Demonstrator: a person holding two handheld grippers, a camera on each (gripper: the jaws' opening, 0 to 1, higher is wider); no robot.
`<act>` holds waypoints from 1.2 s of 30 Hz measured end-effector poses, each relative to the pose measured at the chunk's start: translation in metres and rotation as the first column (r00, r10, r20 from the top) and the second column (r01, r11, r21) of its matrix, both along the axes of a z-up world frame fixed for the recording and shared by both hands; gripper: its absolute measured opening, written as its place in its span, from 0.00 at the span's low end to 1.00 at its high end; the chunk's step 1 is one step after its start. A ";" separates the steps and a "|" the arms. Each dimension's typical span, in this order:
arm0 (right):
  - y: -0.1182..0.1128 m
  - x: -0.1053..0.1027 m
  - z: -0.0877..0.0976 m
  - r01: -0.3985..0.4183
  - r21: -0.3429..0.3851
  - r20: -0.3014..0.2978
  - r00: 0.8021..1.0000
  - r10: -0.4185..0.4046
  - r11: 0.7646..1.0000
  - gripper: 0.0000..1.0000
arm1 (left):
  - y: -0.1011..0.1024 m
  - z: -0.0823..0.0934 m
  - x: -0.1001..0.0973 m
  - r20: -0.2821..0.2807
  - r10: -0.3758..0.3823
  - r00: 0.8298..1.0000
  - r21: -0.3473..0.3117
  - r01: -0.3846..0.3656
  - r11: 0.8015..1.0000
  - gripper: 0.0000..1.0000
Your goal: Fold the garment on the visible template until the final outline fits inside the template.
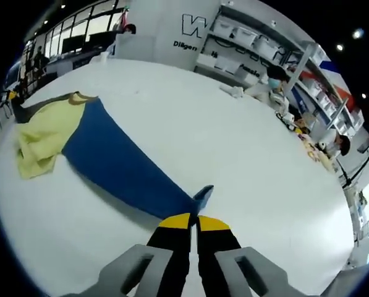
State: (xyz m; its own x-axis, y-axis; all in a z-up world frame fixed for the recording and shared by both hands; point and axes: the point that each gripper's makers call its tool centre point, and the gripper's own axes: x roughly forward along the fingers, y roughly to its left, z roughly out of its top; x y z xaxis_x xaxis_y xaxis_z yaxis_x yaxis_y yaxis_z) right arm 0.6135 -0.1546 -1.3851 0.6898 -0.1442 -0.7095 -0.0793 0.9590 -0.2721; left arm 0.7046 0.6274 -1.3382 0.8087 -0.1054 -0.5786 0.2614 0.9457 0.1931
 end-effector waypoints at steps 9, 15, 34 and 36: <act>0.000 -0.016 -0.013 0.091 0.081 0.002 0.996 -0.092 0.993 0.00 | 0.020 -0.014 -0.033 -0.017 0.125 0.992 -0.055 -0.125 0.991 0.07; 0.002 -0.026 -0.023 0.142 0.125 -0.001 0.990 -0.143 0.982 0.00 | 0.024 -0.029 -0.050 -0.037 0.147 0.988 -0.044 -0.149 0.988 0.07; -0.006 -0.055 -0.037 0.203 0.146 -0.027 0.979 -0.201 0.968 0.06 | 0.041 -0.048 -0.068 -0.064 0.179 0.982 0.054 -0.175 0.983 0.14; -0.005 -0.056 -0.036 0.198 0.147 -0.024 0.980 -0.196 0.969 0.09 | 0.039 -0.047 -0.066 -0.062 0.176 0.982 0.049 -0.173 0.984 0.16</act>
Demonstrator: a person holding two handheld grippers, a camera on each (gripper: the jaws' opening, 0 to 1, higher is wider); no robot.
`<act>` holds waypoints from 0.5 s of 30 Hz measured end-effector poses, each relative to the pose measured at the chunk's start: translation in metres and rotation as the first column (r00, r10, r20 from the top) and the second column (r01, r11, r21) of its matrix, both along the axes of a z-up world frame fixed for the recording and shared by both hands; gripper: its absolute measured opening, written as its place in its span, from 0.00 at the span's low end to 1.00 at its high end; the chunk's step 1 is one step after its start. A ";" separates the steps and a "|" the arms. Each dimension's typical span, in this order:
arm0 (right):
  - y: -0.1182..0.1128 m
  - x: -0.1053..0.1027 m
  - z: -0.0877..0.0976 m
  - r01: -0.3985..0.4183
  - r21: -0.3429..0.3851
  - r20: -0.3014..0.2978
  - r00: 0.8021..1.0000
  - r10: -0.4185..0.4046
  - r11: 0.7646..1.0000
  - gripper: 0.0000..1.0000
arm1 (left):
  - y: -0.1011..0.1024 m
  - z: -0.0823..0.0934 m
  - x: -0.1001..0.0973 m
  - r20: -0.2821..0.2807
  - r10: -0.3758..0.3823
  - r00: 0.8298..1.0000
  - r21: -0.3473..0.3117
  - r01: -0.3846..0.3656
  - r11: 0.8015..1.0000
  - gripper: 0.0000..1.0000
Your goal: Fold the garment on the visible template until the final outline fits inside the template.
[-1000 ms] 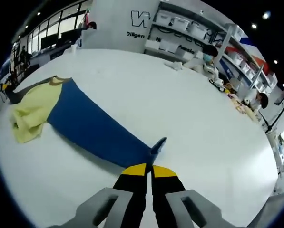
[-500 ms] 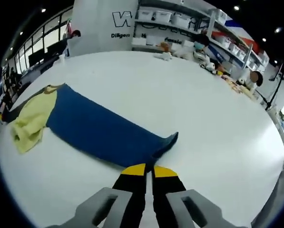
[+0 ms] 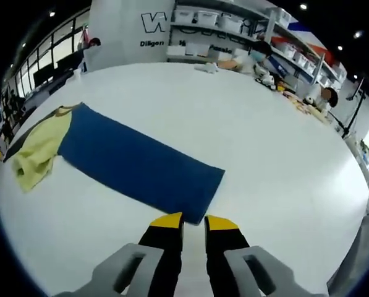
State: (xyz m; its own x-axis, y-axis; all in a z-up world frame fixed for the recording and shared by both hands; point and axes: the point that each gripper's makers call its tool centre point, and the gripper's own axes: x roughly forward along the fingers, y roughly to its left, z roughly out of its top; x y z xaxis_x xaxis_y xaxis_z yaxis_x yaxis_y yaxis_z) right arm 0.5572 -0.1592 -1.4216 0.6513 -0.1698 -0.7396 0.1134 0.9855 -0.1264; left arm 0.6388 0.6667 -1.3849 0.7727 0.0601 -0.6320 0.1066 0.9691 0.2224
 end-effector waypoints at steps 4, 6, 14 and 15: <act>0.007 0.001 0.002 -0.031 -0.014 0.005 0.999 0.032 0.999 0.15 | -0.008 0.004 0.003 0.015 -0.018 1.000 -0.012 0.018 1.000 0.17; 0.012 0.004 0.006 -0.049 -0.010 0.022 0.999 0.049 0.999 0.18 | -0.017 0.006 0.006 0.028 -0.037 0.999 -0.032 0.038 0.999 0.19; 0.039 0.013 0.015 -0.179 -0.040 0.043 0.983 0.181 0.983 0.23 | -0.054 0.002 0.004 0.015 -0.181 0.983 0.015 0.180 0.983 0.24; 0.042 0.014 0.016 -0.185 -0.035 0.048 0.981 0.187 0.982 0.24 | -0.055 0.002 0.004 0.016 -0.183 0.983 0.014 0.183 0.983 0.25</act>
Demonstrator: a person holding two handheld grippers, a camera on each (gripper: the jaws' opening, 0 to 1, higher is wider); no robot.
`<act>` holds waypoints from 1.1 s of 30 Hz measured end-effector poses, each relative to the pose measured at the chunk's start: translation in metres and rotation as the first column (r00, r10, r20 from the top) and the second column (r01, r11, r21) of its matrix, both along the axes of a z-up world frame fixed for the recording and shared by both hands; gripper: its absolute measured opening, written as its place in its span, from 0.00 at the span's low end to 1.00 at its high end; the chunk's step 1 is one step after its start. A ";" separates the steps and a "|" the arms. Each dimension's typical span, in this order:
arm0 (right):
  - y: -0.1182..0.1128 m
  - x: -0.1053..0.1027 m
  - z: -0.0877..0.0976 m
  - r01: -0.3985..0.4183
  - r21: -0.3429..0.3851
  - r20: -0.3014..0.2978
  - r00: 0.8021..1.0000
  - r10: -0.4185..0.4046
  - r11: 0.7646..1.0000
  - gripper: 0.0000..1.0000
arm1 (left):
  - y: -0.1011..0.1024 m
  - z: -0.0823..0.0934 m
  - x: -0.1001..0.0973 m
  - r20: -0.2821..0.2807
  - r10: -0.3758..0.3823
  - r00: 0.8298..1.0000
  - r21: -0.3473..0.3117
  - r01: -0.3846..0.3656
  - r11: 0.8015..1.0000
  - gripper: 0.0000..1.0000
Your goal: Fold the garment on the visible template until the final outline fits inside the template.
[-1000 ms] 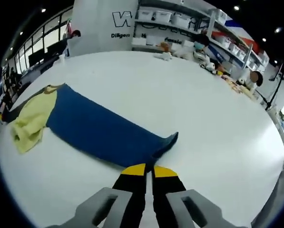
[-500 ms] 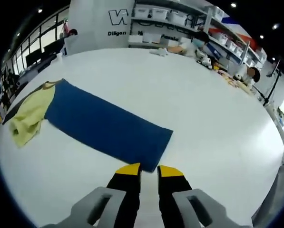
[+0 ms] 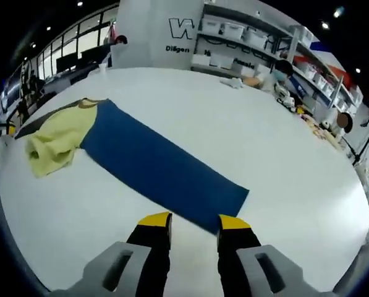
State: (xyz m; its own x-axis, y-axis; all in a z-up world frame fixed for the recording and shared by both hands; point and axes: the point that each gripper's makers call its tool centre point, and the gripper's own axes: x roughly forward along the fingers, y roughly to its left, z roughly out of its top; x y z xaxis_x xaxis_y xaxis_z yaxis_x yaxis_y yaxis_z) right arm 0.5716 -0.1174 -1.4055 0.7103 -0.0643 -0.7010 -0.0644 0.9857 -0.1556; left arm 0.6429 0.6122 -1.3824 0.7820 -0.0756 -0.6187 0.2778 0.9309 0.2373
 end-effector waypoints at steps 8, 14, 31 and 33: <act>0.034 0.012 0.013 -0.083 0.040 0.045 0.996 0.082 0.996 0.26 | -0.023 -0.003 0.000 -0.008 -0.031 0.999 -0.039 0.030 0.999 0.39; 0.057 0.025 0.018 -0.148 0.061 0.072 0.987 0.144 0.987 0.27 | -0.047 0.000 -0.001 -0.002 -0.078 0.997 -0.075 0.077 0.994 0.48; 0.121 0.045 0.029 -0.359 0.116 0.133 0.930 0.344 0.926 0.47 | -0.096 0.012 0.012 0.048 -0.204 0.978 -0.198 0.210 0.957 0.68; 0.129 0.044 0.026 -0.387 0.111 0.122 0.919 0.374 0.915 0.50 | -0.104 0.012 0.013 0.053 -0.225 0.973 -0.211 0.231 0.950 0.72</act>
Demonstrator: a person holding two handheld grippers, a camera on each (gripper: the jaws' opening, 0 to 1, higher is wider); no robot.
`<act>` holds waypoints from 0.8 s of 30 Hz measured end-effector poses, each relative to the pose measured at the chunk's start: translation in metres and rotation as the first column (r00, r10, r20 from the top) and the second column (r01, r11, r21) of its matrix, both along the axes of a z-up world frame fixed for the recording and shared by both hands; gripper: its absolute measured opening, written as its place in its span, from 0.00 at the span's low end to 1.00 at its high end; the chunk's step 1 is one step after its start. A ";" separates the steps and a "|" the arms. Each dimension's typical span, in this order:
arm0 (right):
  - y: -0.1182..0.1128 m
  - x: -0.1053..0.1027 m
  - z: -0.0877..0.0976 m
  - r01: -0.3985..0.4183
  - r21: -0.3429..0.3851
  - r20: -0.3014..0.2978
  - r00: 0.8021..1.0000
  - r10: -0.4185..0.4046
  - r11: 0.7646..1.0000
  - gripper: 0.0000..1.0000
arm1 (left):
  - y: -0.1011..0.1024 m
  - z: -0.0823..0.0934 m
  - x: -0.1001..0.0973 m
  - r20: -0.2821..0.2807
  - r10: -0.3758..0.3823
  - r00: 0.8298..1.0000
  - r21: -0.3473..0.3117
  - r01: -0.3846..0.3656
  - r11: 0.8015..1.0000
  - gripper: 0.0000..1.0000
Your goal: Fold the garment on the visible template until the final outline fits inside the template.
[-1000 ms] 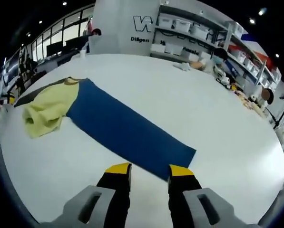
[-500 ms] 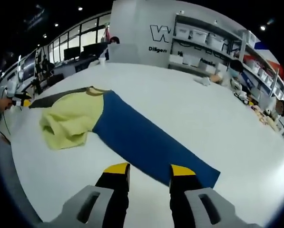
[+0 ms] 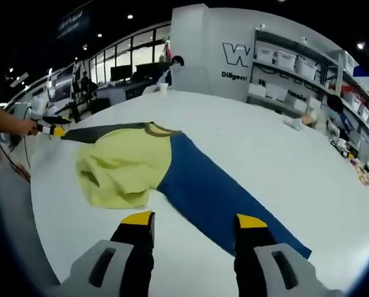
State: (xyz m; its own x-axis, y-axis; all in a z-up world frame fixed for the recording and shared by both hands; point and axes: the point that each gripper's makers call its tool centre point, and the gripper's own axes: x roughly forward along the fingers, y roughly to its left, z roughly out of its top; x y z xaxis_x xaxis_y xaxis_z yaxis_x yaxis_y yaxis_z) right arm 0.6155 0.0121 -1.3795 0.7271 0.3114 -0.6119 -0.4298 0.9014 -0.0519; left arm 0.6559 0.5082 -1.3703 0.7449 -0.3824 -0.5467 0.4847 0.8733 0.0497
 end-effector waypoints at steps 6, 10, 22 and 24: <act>0.025 -0.003 -0.007 -0.072 -0.003 -0.021 0.997 0.072 0.997 0.49 | -0.019 -0.004 0.001 -0.011 -0.039 0.999 -0.019 0.038 0.999 0.73; 0.038 -0.002 -0.013 -0.115 -0.008 -0.036 0.993 0.115 0.993 0.49 | -0.032 -0.008 0.000 -0.020 -0.068 0.997 -0.018 0.068 0.998 0.71; 0.071 0.003 -0.022 -0.202 -0.001 -0.059 0.978 0.202 0.979 0.48 | -0.062 -0.017 -0.003 -0.048 -0.140 0.989 -0.033 0.138 0.990 0.69; 0.075 0.002 -0.025 -0.218 -0.002 -0.069 0.974 0.218 0.976 0.47 | -0.066 -0.019 -0.004 -0.053 -0.149 0.987 -0.033 0.148 0.988 0.69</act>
